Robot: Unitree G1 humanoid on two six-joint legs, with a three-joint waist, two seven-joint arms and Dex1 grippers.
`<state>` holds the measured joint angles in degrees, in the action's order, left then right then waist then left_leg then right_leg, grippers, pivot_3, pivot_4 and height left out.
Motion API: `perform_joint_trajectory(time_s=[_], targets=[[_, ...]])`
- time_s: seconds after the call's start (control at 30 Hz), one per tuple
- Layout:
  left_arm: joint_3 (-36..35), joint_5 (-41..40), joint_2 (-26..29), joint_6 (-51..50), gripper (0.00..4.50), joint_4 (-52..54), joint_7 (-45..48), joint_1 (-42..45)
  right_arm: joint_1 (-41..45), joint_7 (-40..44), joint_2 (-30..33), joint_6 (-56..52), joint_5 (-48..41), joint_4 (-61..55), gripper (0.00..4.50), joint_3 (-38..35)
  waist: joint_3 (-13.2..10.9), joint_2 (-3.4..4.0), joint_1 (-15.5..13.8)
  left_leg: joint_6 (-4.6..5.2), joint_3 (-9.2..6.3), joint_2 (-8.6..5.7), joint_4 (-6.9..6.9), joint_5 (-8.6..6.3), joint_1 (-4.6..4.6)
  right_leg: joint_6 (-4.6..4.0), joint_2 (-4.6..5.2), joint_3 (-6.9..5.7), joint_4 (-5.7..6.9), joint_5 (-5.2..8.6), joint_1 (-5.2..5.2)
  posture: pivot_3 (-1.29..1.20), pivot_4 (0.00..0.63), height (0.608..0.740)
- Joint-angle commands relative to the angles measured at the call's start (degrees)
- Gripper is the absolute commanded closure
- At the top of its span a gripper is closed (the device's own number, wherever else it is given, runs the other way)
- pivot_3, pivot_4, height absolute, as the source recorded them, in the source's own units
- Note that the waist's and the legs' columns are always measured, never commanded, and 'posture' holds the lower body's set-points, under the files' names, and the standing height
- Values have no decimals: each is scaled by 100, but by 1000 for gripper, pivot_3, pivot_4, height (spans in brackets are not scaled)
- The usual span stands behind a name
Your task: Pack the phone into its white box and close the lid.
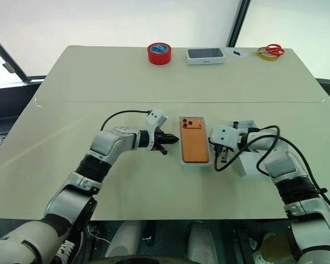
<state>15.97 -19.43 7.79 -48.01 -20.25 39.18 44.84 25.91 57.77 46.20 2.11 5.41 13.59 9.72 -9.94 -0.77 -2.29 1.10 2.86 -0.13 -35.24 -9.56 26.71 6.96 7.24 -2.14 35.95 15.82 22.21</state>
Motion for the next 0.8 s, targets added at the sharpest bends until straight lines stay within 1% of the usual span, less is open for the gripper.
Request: perform_joint_trajectory(time_s=[0.03,0.23,0.37,0.43,0.47,0.53,0.57,0.63,0.67,0.7,0.8], targets=[[149,31,-400,311,4452,-108,299,283,-130,95,115,89,-207,-293,4500,-217,0,0,10,1,0,0,-2,1,1,0,-1,0,0,0,-2,0,150,740],[127,386,-378,677,4452,-419,396,253,-406,80,296,118,-213,-355,4500,-418,0,0,15,10,-1,5,-1,7,1,1,-7,-1,3,0,-4,0,150,740],[-2,511,-250,926,4452,-382,411,143,-492,96,350,63,-255,-494,4500,-491,0,0,18,10,-1,6,-1,7,1,1,-8,-1,4,0,-3,0,150,740],[-217,469,-192,1085,4452,-463,386,155,-527,77,394,95,-236,-529,4500,-522,0,0,18,10,0,7,-1,7,1,1,-9,-1,4,0,-2,0,150,740],[-191,449,-102,1076,4452,-311,509,75,-526,27,431,194,-175,-487,4500,-528,0,0,21,10,0,8,-1,7,1,2,-9,-1,4,0,-2,0,150,740],[-138,408,52,1094,4452,74,734,-136,-509,142,459,65,-333,-467,4500,-596,0,1,37,11,0,9,-1,8,1,2,-11,0,4,0,-1,0,150,740],[-263,212,153,934,4500,249,920,-231,-459,264,467,-184,-550,-524,4247,-693,-1,2,43,10,0,11,0,8,0,2,-12,0,5,0,-1,0,150,740],[-643,-105,256,846,3929,427,1038,-335,-369,516,477,-838,-1075,-724,3582,-907,-1,2,42,10,1,13,1,9,1,3,-14,0,7,-1,1,0,150,740],[-759,-124,342,998,3595,542,1043,-391,-311,427,470,-889,-1129,-771,3114,-1020,-2,3,38,9,0,16,0,10,2,3,-16,0,7,-1,1,0,150,740],[-795,-89,449,1118,3093,656,1064,-442,-269,254,450,-864,-1105,-787,2581,-1129,-2,3,36,9,0,17,-2,10,2,3,-16,0,9,-1,1,0,150,740],[-810,85,807,1545,1523,918,1128,-638,-321,60,382,-1478,-1406,-964,977,-1435,-1,4,30,6,-1,19,-3,8,0,2,-17,0,9,-1,0,0,150,740]])
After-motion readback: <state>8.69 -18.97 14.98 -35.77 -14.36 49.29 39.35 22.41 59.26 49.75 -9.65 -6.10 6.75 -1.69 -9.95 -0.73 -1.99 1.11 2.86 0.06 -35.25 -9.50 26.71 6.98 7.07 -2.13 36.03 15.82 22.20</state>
